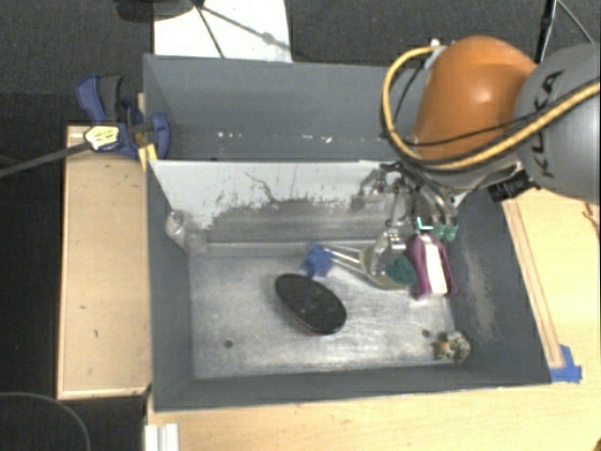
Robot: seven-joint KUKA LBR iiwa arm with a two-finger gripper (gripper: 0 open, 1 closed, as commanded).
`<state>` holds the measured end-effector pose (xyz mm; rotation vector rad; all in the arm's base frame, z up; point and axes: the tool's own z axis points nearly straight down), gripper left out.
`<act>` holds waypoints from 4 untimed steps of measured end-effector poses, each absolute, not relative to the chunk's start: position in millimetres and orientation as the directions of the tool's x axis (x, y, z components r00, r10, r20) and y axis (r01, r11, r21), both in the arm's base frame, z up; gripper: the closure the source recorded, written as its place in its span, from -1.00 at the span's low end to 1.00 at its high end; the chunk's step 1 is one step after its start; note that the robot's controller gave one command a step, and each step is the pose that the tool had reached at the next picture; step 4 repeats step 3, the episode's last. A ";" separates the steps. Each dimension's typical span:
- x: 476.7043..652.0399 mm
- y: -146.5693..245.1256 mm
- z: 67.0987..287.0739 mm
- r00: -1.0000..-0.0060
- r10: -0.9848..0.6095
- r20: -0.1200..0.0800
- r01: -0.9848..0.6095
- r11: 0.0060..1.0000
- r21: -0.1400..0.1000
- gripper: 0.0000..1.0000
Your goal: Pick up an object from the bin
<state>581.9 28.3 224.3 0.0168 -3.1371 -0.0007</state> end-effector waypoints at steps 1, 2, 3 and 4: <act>588.2 75.0 72.0 -0.983 -0.185 -0.009 -0.185 0.983 0.000 -1.00; 590.6 75.4 76.3 -0.983 -0.181 -0.018 -0.181 0.983 0.000 1.00; 563.0 77.5 228.8 -0.983 -0.181 -0.011 -0.181 0.983 0.000 1.00; 563.0 77.5 228.8 -0.983 -0.181 -0.011 -0.181 0.983 0.000 1.00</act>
Offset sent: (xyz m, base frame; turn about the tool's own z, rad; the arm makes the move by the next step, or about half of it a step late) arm 0.0035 0.0465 -0.1543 -0.1765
